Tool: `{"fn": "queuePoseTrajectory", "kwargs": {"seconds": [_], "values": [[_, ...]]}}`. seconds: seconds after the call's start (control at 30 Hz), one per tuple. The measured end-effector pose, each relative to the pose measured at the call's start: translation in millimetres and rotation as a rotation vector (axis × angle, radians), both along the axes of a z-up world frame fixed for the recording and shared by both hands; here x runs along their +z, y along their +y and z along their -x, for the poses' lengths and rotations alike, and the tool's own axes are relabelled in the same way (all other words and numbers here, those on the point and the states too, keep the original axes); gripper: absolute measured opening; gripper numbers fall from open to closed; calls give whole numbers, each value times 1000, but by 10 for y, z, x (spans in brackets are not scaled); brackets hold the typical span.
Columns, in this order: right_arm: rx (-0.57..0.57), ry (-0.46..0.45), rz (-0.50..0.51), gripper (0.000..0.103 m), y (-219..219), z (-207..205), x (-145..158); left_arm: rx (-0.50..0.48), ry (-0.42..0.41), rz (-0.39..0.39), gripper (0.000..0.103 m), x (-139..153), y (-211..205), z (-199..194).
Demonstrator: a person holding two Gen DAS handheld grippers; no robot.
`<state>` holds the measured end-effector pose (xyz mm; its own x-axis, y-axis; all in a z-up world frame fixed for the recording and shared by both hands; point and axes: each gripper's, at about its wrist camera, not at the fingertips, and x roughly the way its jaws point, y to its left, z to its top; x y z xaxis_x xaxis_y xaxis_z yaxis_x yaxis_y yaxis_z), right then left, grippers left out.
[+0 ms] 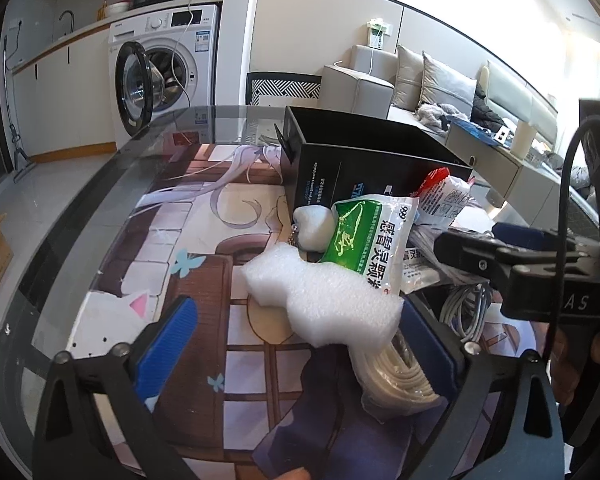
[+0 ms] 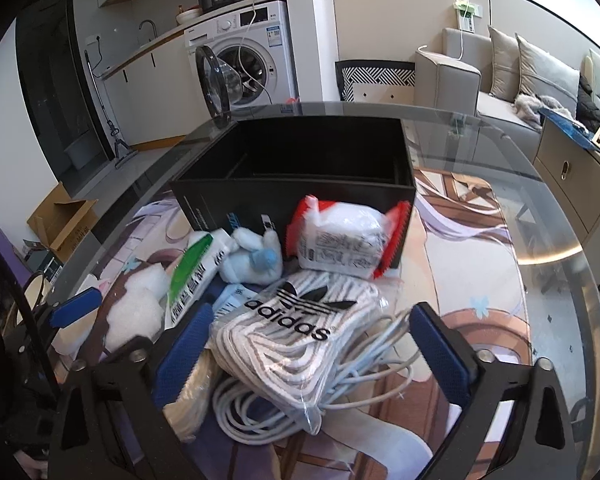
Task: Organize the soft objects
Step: 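Grasp the white foam with the left tool while the right tool grasps the adidas rope bag, then lift the foam and rope bag with both tools and carry them over the black box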
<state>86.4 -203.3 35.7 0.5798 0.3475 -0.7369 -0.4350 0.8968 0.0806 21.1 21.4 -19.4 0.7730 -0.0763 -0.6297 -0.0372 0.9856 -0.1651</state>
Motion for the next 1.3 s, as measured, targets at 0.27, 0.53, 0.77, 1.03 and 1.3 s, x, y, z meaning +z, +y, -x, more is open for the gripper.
{"fn": "queuePoseTrajectory", "kwargs": {"seconds": [0.27,0.53,0.77,1.03,1.3], "values": [[22,19,20,84,-201,31,-14,-22,30,34,69,-50,20,-24],[66,-20,47,83,-203,70,54,-35,26,50,54,-51,35,-14],[70,25,72,76,-85,-63,-42,-43,11,54,50,-35,35,1],[61,62,88,55,-106,-155,-120,-52,-9,50,50,-10,26,25],[64,29,57,48,-217,-56,-66,-47,-49,52,50,69,53,64]]}}
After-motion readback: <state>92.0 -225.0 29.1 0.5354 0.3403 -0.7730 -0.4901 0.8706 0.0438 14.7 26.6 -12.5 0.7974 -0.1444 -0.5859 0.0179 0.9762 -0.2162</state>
